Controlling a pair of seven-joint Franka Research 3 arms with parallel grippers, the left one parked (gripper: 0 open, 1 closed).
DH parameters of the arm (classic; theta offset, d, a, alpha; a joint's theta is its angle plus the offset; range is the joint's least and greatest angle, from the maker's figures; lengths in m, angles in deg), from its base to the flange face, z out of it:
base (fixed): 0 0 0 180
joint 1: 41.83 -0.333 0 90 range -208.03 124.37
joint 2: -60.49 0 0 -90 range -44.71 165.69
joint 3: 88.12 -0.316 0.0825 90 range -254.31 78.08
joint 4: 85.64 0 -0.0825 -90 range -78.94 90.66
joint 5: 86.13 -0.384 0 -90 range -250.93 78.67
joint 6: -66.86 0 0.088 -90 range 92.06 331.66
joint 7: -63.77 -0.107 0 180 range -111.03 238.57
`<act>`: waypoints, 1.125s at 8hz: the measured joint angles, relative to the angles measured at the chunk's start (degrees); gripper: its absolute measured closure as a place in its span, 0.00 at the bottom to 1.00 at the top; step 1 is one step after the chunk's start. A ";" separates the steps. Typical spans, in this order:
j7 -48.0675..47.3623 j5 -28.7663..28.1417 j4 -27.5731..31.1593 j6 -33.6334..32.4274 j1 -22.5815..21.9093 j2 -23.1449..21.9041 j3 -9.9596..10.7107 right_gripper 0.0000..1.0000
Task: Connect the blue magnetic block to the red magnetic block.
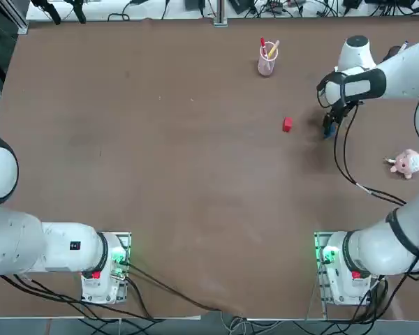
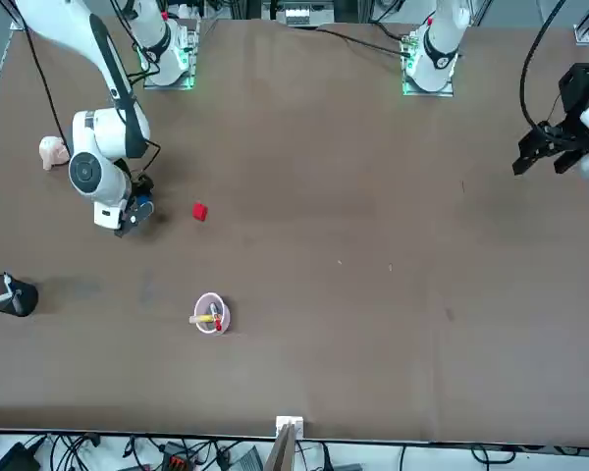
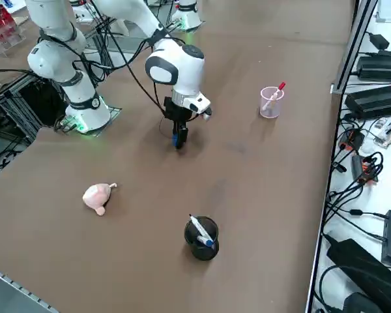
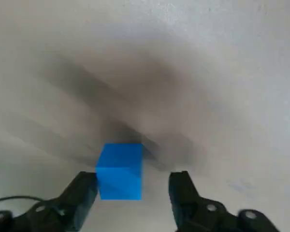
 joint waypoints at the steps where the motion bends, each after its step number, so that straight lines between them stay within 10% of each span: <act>1: -0.18 0.00 0.00 0.00 -0.02 0.19 -0.08 0.17; 3: -1.02 0.00 -0.01 0.06 -0.13 1.01 -0.29 0.20; 6: -2.35 -0.28 -0.45 0.18 -0.23 1.48 -0.34 0.52; 9: -13.10 -5.17 -3.76 -2.06 -0.19 1.34 -0.30 0.52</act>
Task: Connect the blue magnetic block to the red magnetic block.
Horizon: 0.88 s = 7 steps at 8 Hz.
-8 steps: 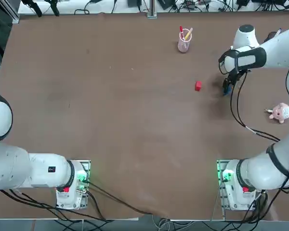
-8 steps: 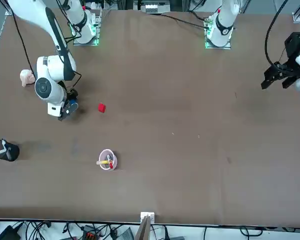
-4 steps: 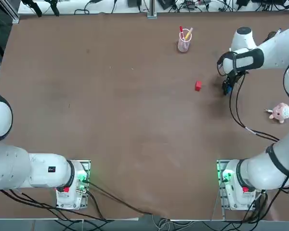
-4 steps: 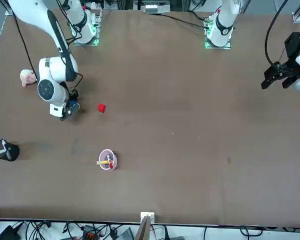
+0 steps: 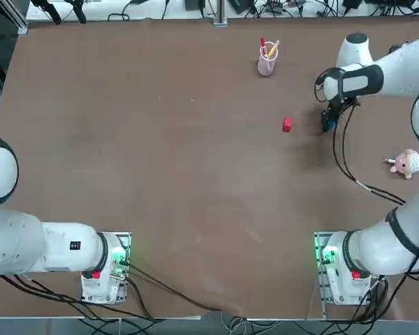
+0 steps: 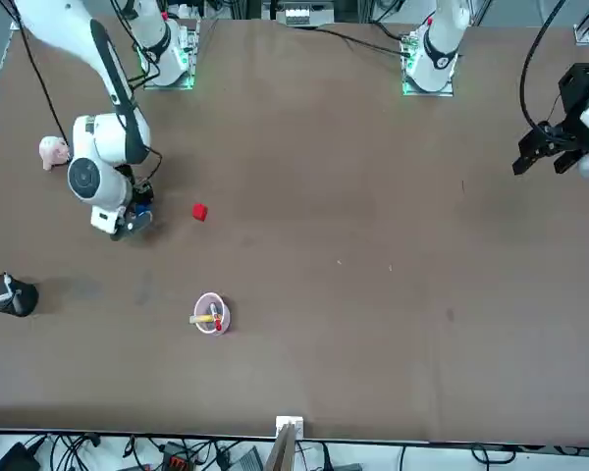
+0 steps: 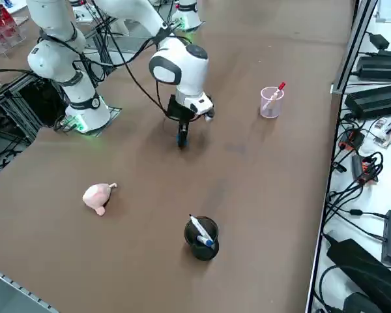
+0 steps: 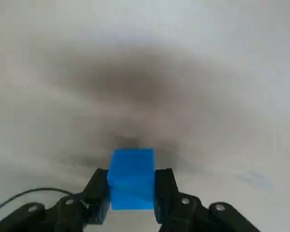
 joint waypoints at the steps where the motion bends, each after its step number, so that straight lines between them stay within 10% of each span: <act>1: -5.09 -1.44 -1.82 -1.34 0.03 0.05 0.01 0.52; 7: -15.98 -9.93 -7.47 -3.57 0.03 6.19 -0.01 0.52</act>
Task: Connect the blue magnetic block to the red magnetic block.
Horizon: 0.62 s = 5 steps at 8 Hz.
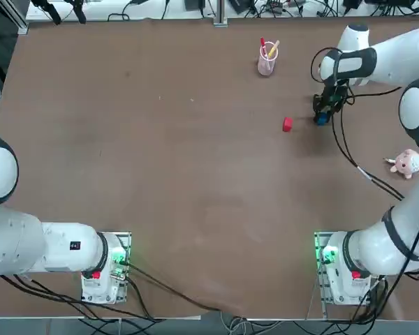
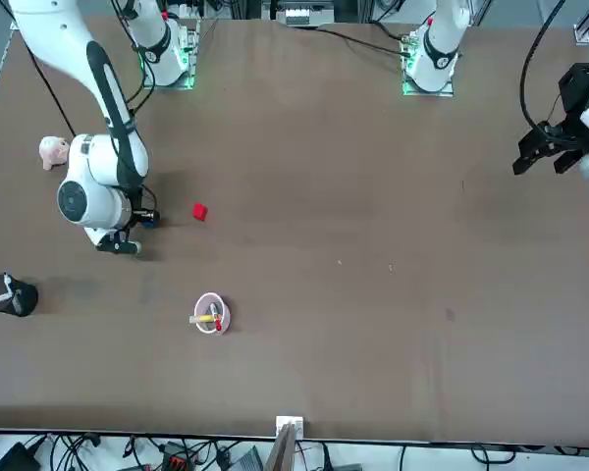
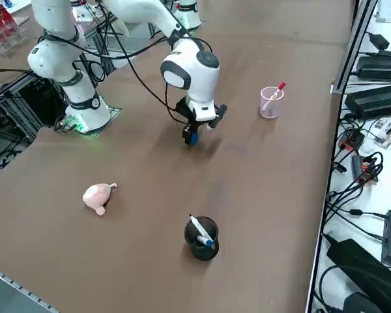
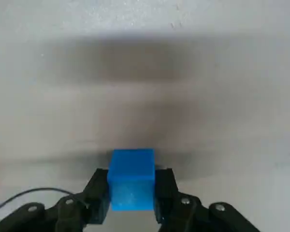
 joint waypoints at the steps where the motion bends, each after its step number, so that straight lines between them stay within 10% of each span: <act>1: 0.00 0.00 -0.17 0.02 -0.04 0.09 -0.02 0.51; 4: 0.01 0.03 -1.90 -1.06 -1.17 0.02 -0.22 0.01; 5: 0.01 0.03 -3.52 -4.30 -1.91 -1.21 -0.28 0.00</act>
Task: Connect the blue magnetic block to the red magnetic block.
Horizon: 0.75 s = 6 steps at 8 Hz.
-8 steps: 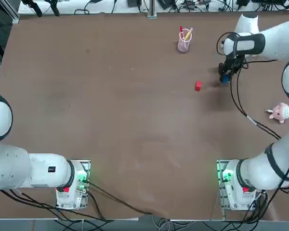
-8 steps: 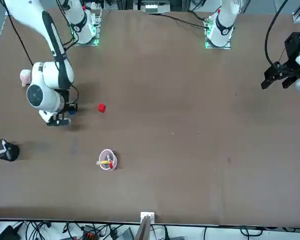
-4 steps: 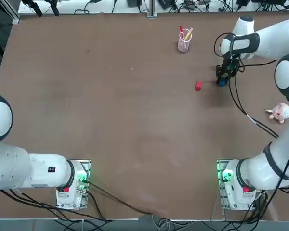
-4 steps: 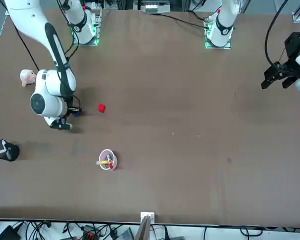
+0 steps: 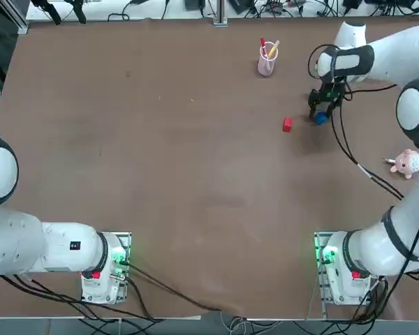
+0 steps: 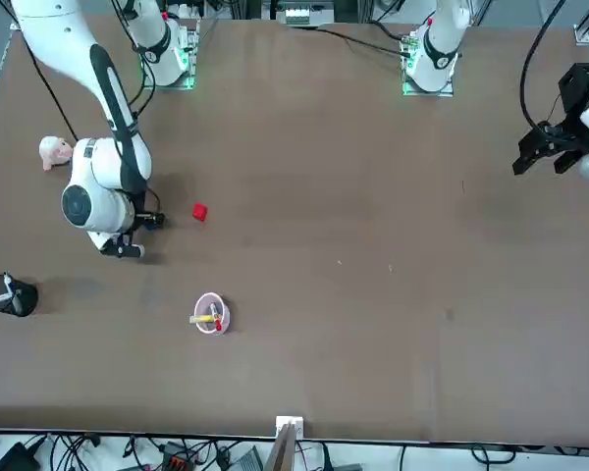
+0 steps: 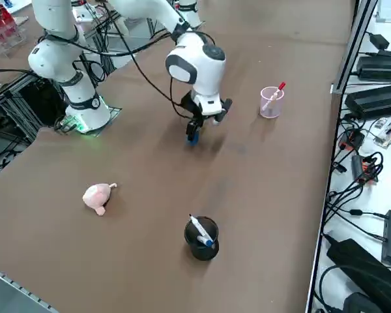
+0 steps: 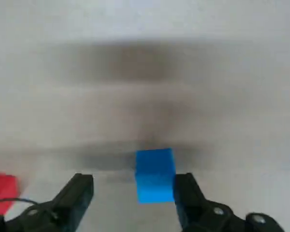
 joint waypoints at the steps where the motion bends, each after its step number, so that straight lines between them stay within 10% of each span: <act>1: -0.02 0.00 -1.41 -4.25 -0.67 -2.51 -0.03 0.00; 6: -16.52 -1.13 -0.33 -7.03 -11.27 -9.88 -0.63 0.00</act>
